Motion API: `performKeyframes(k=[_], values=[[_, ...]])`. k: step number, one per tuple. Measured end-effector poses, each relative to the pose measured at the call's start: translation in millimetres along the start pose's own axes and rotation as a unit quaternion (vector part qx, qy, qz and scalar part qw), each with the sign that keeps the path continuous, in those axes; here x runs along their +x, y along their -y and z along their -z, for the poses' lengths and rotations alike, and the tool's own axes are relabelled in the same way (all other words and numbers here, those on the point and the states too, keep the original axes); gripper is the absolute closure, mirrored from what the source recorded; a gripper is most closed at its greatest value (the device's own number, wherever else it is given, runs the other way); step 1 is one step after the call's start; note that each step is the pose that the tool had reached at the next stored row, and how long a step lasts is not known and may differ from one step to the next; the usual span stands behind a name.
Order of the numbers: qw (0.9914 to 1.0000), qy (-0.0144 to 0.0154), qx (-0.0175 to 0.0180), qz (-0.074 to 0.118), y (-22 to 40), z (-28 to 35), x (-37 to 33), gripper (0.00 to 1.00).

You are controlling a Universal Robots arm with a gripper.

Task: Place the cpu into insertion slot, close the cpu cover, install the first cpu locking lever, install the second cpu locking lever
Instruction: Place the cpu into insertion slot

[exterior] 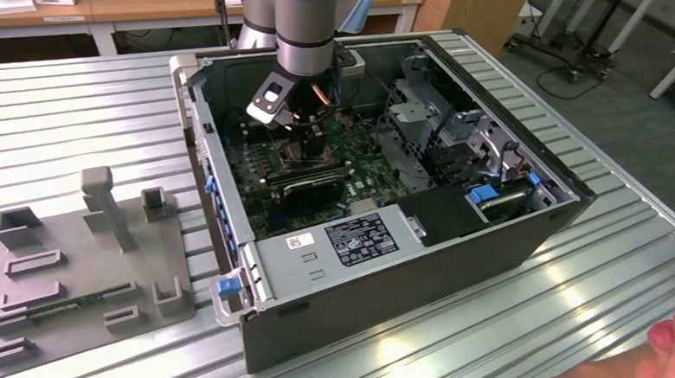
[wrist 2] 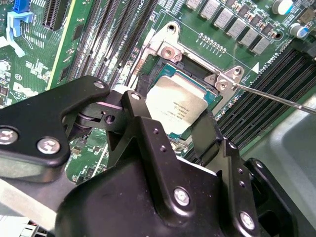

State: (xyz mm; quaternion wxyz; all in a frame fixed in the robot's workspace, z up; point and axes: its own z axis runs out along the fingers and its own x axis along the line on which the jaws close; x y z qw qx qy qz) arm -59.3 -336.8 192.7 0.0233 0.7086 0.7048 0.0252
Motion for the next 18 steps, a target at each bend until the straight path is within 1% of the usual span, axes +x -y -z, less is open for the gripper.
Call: performKeyframes(k=[18], values=[[1.0,0.0,0.0,0.0,0.1,-1.5,0.3,0.38]])
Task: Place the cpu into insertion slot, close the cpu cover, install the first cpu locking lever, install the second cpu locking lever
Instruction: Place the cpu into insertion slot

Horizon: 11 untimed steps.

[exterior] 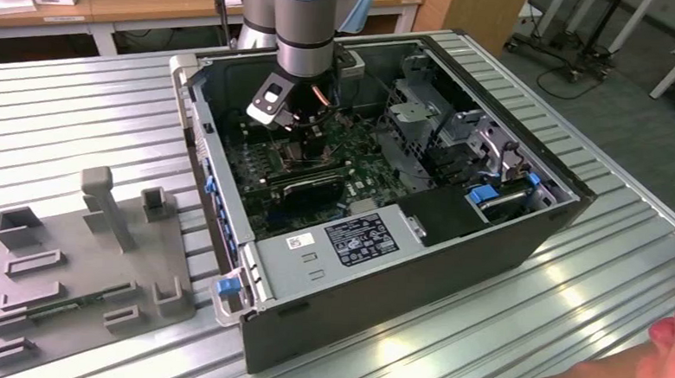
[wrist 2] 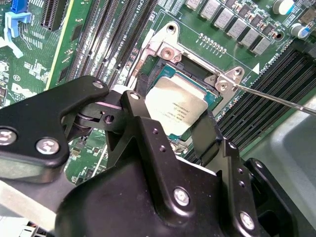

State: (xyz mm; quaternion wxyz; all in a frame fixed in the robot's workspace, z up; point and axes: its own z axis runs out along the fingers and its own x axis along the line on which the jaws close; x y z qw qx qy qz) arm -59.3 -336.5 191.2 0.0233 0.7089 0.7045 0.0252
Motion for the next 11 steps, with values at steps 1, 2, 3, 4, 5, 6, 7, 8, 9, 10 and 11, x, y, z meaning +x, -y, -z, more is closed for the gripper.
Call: performKeyframes(k=[1,2,3,4,5,6,7,8,9,10,11], values=[[1.0,0.0,0.0,0.0,0.0,0.0,0.0,0.38],[1.0,0.0,0.0,0.0,0.0,0.0,0.0,0.38],[1.0,0.0,0.0,0.0,0.0,0.0,0.0,0.38],[1.0,0.0,0.0,0.0,0.0,0.0,0.0,0.38],[1.0,-0.0001,0.0,0.0,0.0,0.0,0.0,0.38],[1.0,-0.0001,0.0,0.0,0.0,0.0,0.0,0.38],[1.0,0.0,0.0,0.0,0.0,0.1,0.0,0.38],[1.0,0.0,0.0,0.0,0.0,0.1,0.0,0.38],[1.0,0.0002,0.0002,0.0,0.0,0.3,-0.1,0.38],[1.0,0.0003,0.0002,0.0,0.1,0.4,-0.1,0.4],[1.0,0.0003,0.0002,0.0,0.1,0.4,-0.1,0.44]])
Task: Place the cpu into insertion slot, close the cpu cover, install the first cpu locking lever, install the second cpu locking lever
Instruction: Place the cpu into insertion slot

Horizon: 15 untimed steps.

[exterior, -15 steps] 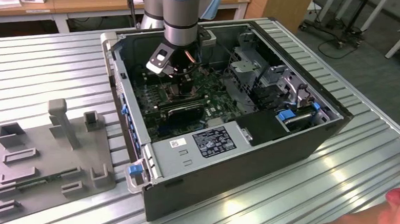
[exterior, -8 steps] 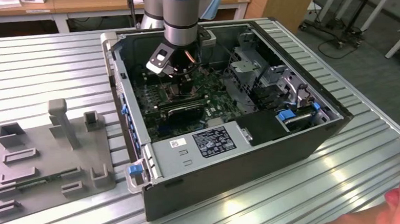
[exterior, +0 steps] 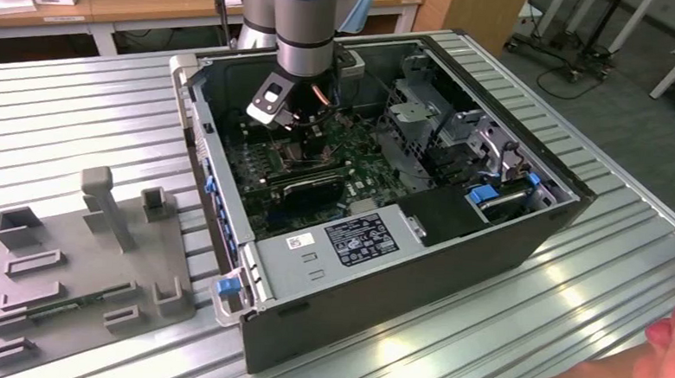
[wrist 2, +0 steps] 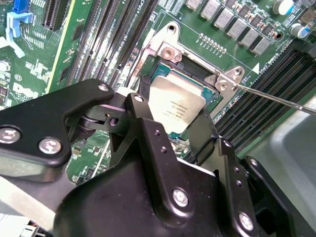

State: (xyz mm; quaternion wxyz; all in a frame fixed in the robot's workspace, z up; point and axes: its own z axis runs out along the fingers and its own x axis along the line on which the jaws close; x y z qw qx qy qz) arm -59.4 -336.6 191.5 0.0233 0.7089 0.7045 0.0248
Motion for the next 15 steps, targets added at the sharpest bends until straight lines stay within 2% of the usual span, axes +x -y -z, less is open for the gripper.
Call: performKeyframes(k=[15], values=[[1.0,-0.0002,-0.0002,-0.001,-1.3,0.7,0.1,0.45]])
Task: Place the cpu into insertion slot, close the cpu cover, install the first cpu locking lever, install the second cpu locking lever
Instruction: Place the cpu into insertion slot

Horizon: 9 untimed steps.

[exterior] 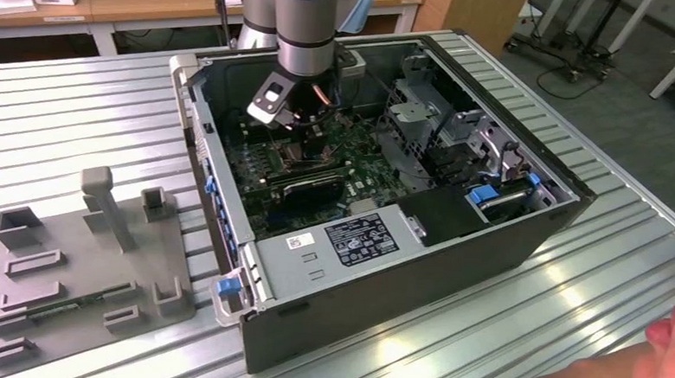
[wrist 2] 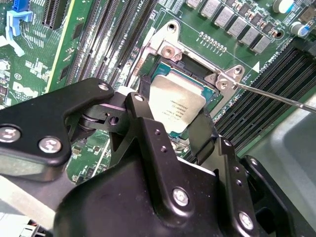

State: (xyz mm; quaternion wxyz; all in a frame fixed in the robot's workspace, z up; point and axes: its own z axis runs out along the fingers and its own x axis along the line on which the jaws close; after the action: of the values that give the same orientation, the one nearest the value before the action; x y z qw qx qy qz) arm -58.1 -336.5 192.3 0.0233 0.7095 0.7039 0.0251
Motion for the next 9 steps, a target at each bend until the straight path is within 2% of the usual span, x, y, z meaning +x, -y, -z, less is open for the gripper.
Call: performKeyframes(k=[9], values=[[0.99997,0.0005,-0.0001,-0.007,-1.6,-0.1,0.1,0.45]])
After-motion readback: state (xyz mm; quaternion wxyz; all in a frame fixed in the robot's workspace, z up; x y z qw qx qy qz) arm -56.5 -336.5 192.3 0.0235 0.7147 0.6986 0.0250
